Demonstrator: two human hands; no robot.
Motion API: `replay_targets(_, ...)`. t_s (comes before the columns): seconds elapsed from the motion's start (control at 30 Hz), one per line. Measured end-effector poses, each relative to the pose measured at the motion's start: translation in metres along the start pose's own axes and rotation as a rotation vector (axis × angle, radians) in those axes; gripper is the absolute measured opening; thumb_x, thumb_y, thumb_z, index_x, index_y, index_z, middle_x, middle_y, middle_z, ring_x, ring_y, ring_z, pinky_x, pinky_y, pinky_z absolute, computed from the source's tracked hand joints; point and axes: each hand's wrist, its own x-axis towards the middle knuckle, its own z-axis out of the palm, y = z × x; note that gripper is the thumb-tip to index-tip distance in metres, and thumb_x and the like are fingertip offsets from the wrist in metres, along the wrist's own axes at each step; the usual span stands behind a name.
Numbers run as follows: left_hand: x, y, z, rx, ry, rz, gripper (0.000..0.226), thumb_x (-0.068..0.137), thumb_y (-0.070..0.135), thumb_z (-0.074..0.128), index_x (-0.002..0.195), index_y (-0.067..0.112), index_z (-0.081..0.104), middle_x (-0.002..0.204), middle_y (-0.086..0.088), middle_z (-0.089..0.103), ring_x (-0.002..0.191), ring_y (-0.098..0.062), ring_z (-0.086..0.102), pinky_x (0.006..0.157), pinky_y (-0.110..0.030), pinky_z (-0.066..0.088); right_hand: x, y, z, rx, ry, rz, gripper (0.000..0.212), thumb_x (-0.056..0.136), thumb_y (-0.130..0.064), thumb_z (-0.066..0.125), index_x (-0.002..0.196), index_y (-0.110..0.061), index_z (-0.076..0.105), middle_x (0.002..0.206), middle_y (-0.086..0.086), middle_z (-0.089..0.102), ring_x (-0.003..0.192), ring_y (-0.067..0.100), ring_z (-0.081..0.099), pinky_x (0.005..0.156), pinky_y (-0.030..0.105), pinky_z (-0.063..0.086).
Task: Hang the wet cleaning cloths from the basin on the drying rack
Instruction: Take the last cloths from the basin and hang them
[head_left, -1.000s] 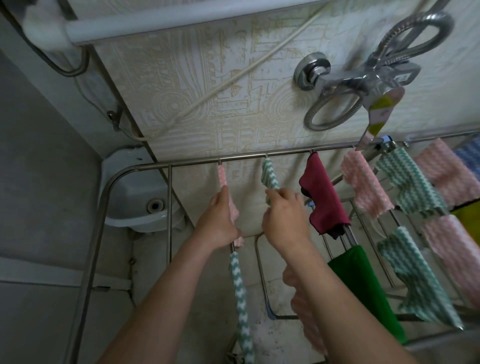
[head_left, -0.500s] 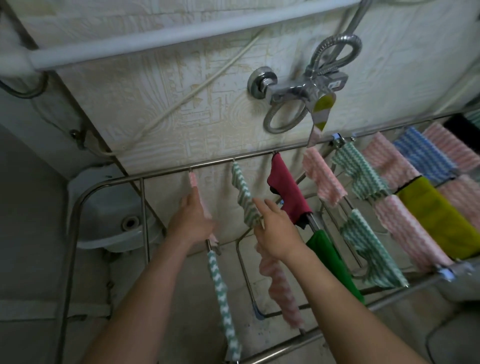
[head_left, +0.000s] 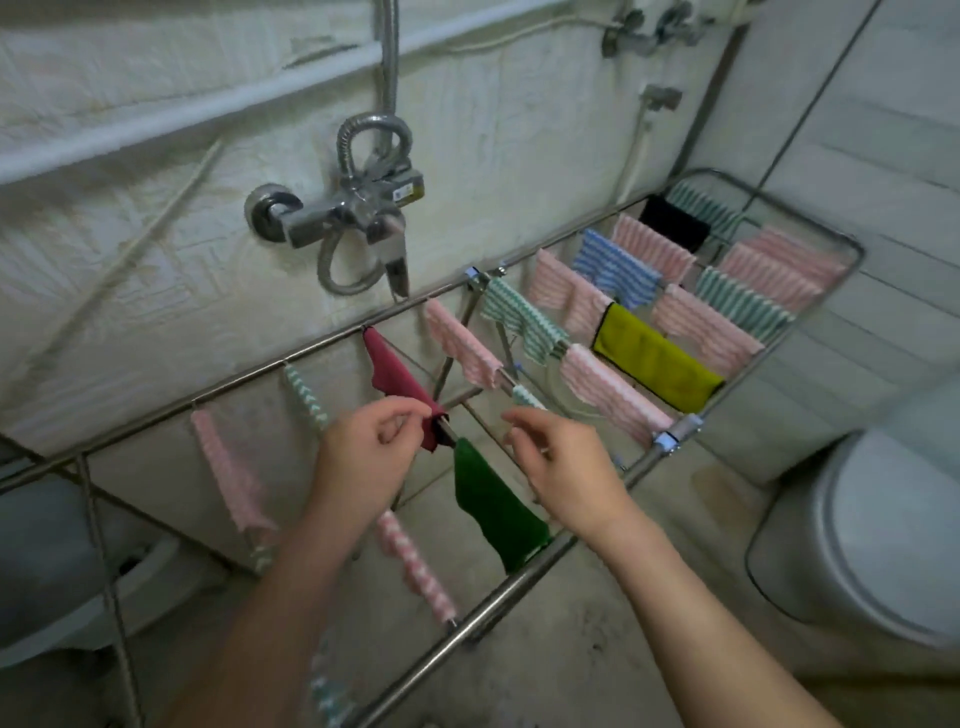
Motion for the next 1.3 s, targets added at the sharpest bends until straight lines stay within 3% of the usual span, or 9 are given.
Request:
replay_targets(0.13, -0.021, 0.049, 0.063, -0.038, -0.229, 0.082, 0.026, 0.084, 0.013, 0.065, 0.072, 0.035, 0.069, 0.042, 0.007, 0.036, 0.042, -0.006, 0.031, 0.048, -0.023, 0.027, -0.033, 0.044, -0.055, 0.129, 0.153, 0.088, 0.018, 0.093, -0.014, 0.057, 0.100, -0.021, 0.072, 0.075, -0.009, 0.070, 0.073, 0.009, 0.067, 0.075, 0.030, 0.055)
replay_targets(0.23, -0.043, 0.081, 0.119, -0.009, -0.343, 0.173, 0.028, 0.084, 0.013, 0.065, 0.074, 0.039, 0.068, 0.043, 0.008, 0.037, 0.043, -0.006, 0.031, 0.046, -0.023, 0.026, -0.066, 0.078, -0.099, 0.223, 0.238, 0.166, 0.025, 0.092, -0.012, 0.057, 0.078, -0.030, 0.064, 0.055, -0.009, 0.061, 0.053, 0.003, 0.056, 0.060, 0.024, 0.047)
replay_targets(0.4, -0.096, 0.135, 0.228, -0.014, -0.599, 0.307, 0.021, 0.088, 0.014, 0.060, 0.084, 0.031, 0.070, 0.052, 0.006, 0.041, 0.049, -0.005, 0.035, 0.050, -0.022, 0.029, -0.137, 0.145, -0.181, 0.536, 0.323, 0.367, 0.024, 0.095, -0.003, 0.053, 0.076, -0.015, 0.063, 0.055, 0.002, 0.060, 0.043, 0.005, 0.051, 0.049, 0.015, 0.043)
replay_targets(0.57, -0.155, 0.179, 0.323, 0.022, -0.858, 0.465, 0.022, 0.089, 0.013, 0.054, 0.091, 0.029, 0.069, 0.056, 0.009, 0.048, 0.051, -0.002, 0.040, 0.052, -0.016, 0.030, -0.215, 0.216, -0.233, 0.702, 0.423, 0.534, 0.024, 0.097, -0.010, 0.051, 0.076, -0.012, 0.064, 0.062, 0.003, 0.065, 0.051, 0.010, 0.057, 0.052, 0.016, 0.045)
replay_targets(0.77, -0.214, 0.220, 0.417, 0.215, -1.108, 0.728, 0.041, 0.084, -0.006, 0.048, 0.109, 0.019, 0.068, 0.095, 0.000, 0.056, 0.074, -0.004, 0.051, 0.070, -0.003, 0.031, -0.308, 0.291, -0.268, 0.775, 0.740, 0.841, 0.013, 0.096, -0.014, 0.055, 0.098, -0.009, 0.067, 0.082, 0.005, 0.068, 0.066, 0.010, 0.059, 0.053, 0.014, 0.044)
replay_targets(0.87, -0.242, 0.230, 0.463, 0.331, -1.213, 0.822, 0.044, 0.083, -0.003, 0.047, 0.116, 0.019, 0.066, 0.119, -0.001, 0.058, 0.106, -0.015, 0.056, 0.086, -0.006, 0.030, -0.356, 0.328, -0.273, 0.781, 0.871, 0.985, 0.016, 0.092, -0.007, 0.056, 0.105, -0.009, 0.065, 0.083, 0.008, 0.065, 0.070, 0.016, 0.057, 0.060, 0.025, 0.043)
replay_targets(1.03, -0.272, 0.235, 0.522, 0.459, -1.337, 0.968, 0.038, 0.086, 0.002, 0.046, 0.115, 0.017, 0.066, 0.125, -0.003, 0.059, 0.114, -0.021, 0.055, 0.096, -0.024, 0.038, -0.404, 0.387, -0.264, 0.651, 0.879, 1.211, 0.032, 0.088, -0.007, 0.058, 0.119, -0.008, 0.058, 0.099, 0.009, 0.062, 0.085, 0.022, 0.057, 0.081, 0.038, 0.049)
replay_targets(1.2, -0.307, 0.229, 0.595, 0.583, -1.477, 1.054, 0.035, 0.086, 0.008, 0.045, 0.112, 0.018, 0.067, 0.123, -0.003, 0.062, 0.114, -0.024, 0.056, 0.096, -0.036, 0.047, -0.437, 0.431, -0.265, 0.526, 0.821, 1.353, 0.045, 0.091, -0.014, 0.057, 0.135, -0.016, 0.049, 0.136, 0.011, 0.048, 0.115, 0.032, 0.055, 0.088, 0.036, 0.044)
replay_targets(1.3, -0.327, 0.223, 0.632, 0.750, -1.529, 1.122, 0.033, 0.087, 0.009, 0.046, 0.111, 0.016, 0.068, 0.120, -0.008, 0.061, 0.113, -0.030, 0.052, 0.095, -0.036, 0.046, -0.448, 0.458, -0.267, 0.416, 0.703, 1.384, 0.051, 0.091, -0.015, 0.056, 0.140, -0.020, 0.044, 0.143, 0.012, 0.043, 0.118, 0.029, 0.053, 0.098, 0.036, 0.043)
